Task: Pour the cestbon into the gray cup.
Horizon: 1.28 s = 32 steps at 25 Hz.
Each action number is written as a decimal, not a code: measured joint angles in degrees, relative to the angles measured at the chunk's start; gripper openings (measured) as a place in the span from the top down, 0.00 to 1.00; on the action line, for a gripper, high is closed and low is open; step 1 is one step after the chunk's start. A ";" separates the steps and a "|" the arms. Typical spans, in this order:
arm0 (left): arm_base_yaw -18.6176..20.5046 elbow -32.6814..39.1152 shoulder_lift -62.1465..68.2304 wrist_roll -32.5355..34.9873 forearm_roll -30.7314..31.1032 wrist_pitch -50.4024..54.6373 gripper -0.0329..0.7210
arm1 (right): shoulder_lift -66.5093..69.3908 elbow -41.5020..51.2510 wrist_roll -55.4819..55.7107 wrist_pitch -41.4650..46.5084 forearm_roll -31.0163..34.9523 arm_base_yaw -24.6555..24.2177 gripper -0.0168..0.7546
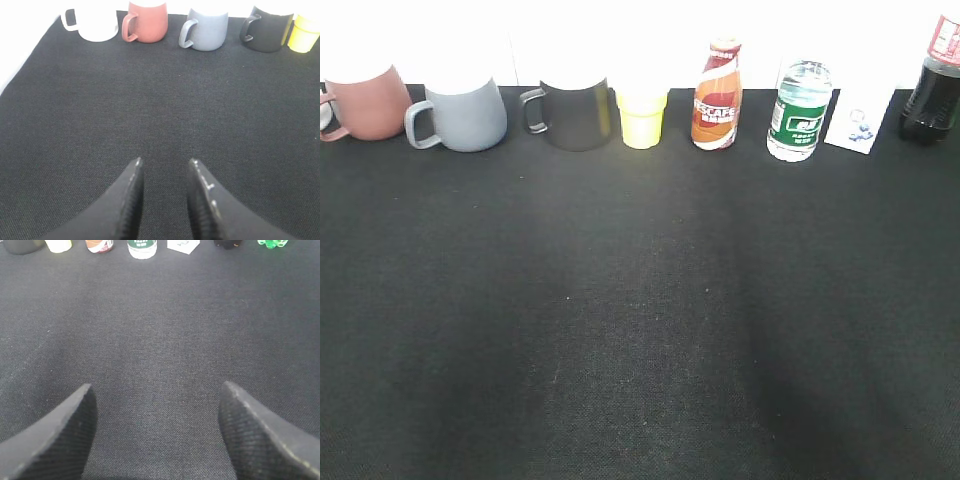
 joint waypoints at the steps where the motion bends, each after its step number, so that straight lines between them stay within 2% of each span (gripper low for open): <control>1: 0.00 0.00 0.00 0.00 0.00 0.00 0.64 | 0.00 0.00 0.00 0.00 0.05 0.00 0.24; 32: 0.00 0.00 0.00 0.00 0.00 0.00 0.64 | 0.00 0.00 0.00 0.00 0.05 0.00 0.24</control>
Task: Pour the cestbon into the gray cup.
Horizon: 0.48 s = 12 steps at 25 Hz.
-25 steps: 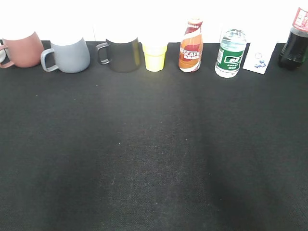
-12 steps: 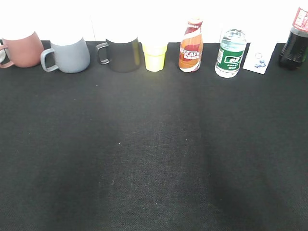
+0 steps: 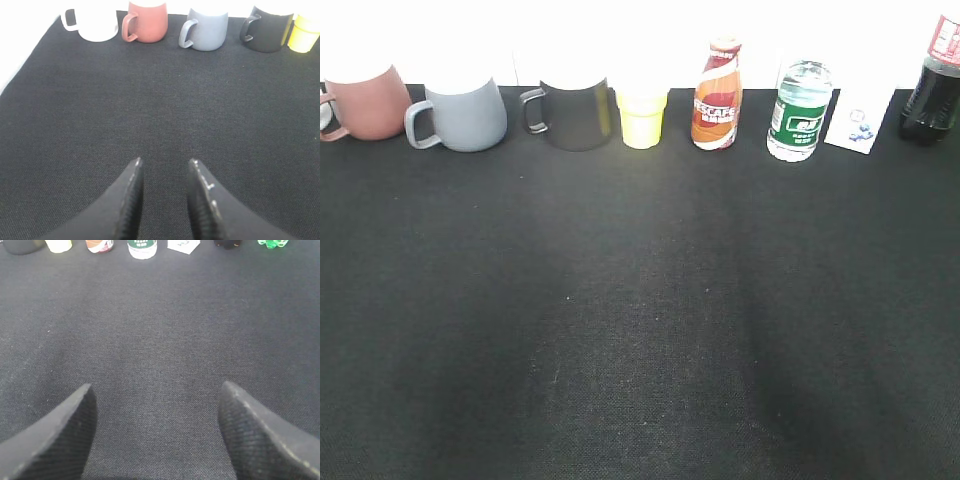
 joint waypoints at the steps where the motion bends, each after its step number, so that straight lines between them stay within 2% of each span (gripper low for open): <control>1: 0.00 0.00 0.00 0.00 0.00 0.00 0.64 | 0.00 0.00 0.00 0.00 0.00 0.00 0.24; 12: 0.00 0.00 0.00 0.00 0.00 0.00 0.64 | 0.00 0.00 0.00 0.00 1.81 0.00 0.24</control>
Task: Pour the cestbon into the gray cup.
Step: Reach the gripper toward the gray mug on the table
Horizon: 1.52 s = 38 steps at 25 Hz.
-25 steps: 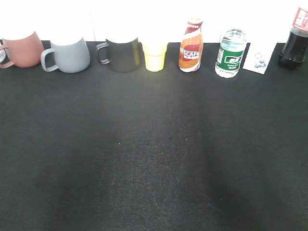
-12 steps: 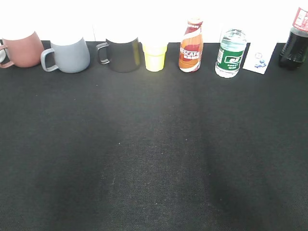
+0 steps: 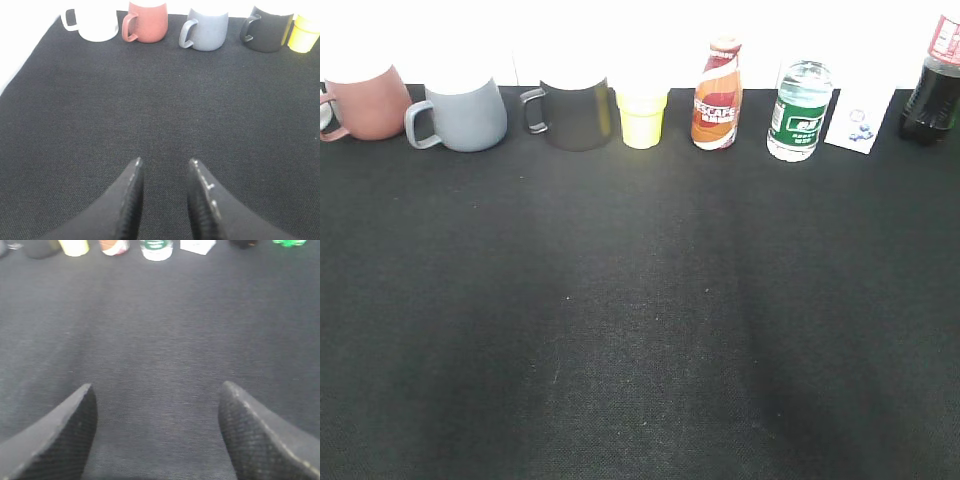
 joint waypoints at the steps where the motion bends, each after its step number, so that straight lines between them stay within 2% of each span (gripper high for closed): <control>1: 0.00 0.00 0.00 0.00 0.00 0.00 0.64 | 0.00 0.00 0.00 0.00 0.50 0.00 0.24; 11: 0.00 0.00 0.00 0.00 0.11 -0.05 0.64 | 0.00 0.00 -0.66 -0.23 2.79 0.00 0.24; 15: 0.00 -0.50 0.00 1.68 -1.50 -0.92 0.59 | 0.00 0.00 -1.93 -0.51 4.01 0.00 0.24; 17: 0.00 -0.96 -0.04 3.05 -5.09 -5.31 0.53 | 0.00 -0.19 -3.43 -1.76 6.02 0.00 0.24; 22: -0.12 -1.07 2.77 6.88 -6.56 -13.51 0.44 | 3.52 -0.59 -10.69 -9.14 10.47 0.00 0.24; 27: -0.69 -1.07 8.58 11.79 -8.03 -25.86 0.43 | 11.76 -0.64 -16.60 -21.23 14.96 0.00 0.22; 31: -0.69 -0.21 12.51 12.67 -8.73 -33.38 0.43 | 16.04 -0.64 -20.10 -27.59 17.33 0.00 0.22; 32: -0.69 1.17 14.94 12.72 -8.86 -38.50 0.43 | 17.81 -0.64 -22.87 -31.21 19.16 0.00 0.22; 36: -0.88 2.90 22.63 12.84 -8.91 -48.44 0.43 | 21.41 -0.64 -29.34 -37.97 24.61 0.00 0.22; 38: -2.19 2.90 25.57 12.84 -8.91 -51.77 0.43 | 23.01 -0.71 -30.21 -38.80 27.44 0.00 0.22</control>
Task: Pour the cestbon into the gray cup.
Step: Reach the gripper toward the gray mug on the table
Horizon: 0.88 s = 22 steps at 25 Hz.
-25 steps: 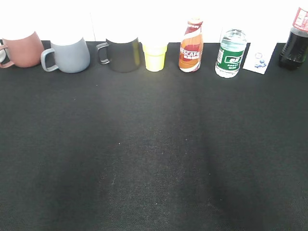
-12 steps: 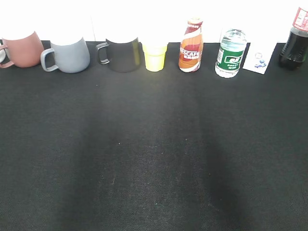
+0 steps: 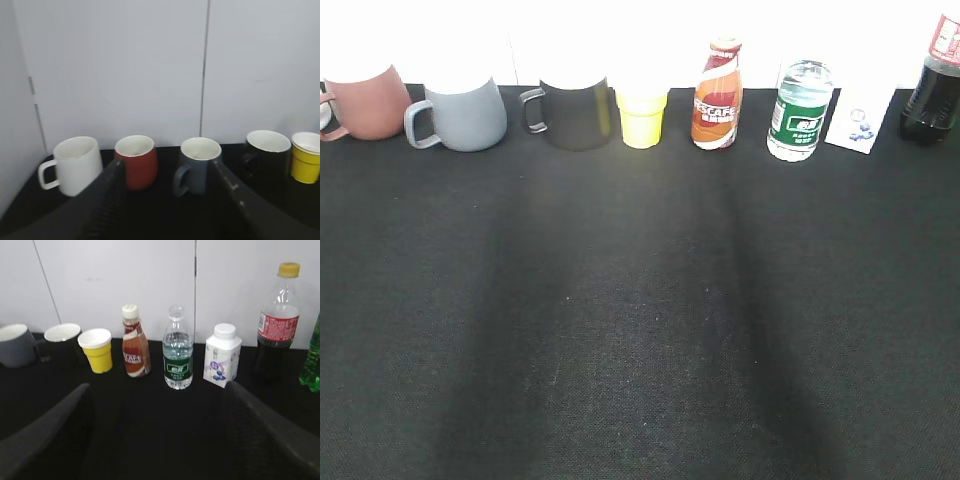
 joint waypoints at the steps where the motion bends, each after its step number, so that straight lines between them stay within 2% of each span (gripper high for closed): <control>1: -1.40 0.00 1.68 0.00 0.06 -1.43 0.43 | 0.73 -0.07 -0.28 -0.15 1.12 0.00 0.22; 4: -10.22 0.00 8.99 0.05 3.11 -7.32 0.43 | 4.71 -0.20 -3.53 -0.25 2.69 0.00 0.22; 5: -14.68 0.00 12.88 0.05 3.95 -11.08 0.43 | 6.59 -0.20 -6.48 -0.25 2.82 0.00 0.22; 7: -18.02 0.00 17.18 0.05 4.37 -14.39 0.43 | 7.77 -0.20 -8.22 -0.25 2.82 0.00 0.22; 9: -19.56 0.00 24.47 0.11 4.46 -17.28 0.43 | 8.45 -0.20 -9.10 -0.27 2.85 0.00 0.22; 12: -19.61 0.06 28.54 0.11 5.55 -19.75 0.43 | 8.52 -0.20 -9.44 -0.31 2.85 0.00 0.22; 17: -19.55 0.06 37.47 0.55 7.83 -30.43 0.43 | 8.52 -0.20 -10.95 -0.31 2.85 0.00 0.22; 22: -16.74 0.06 45.88 0.71 7.26 -39.82 0.43 | 8.70 -0.20 -11.89 -0.31 2.85 0.00 0.22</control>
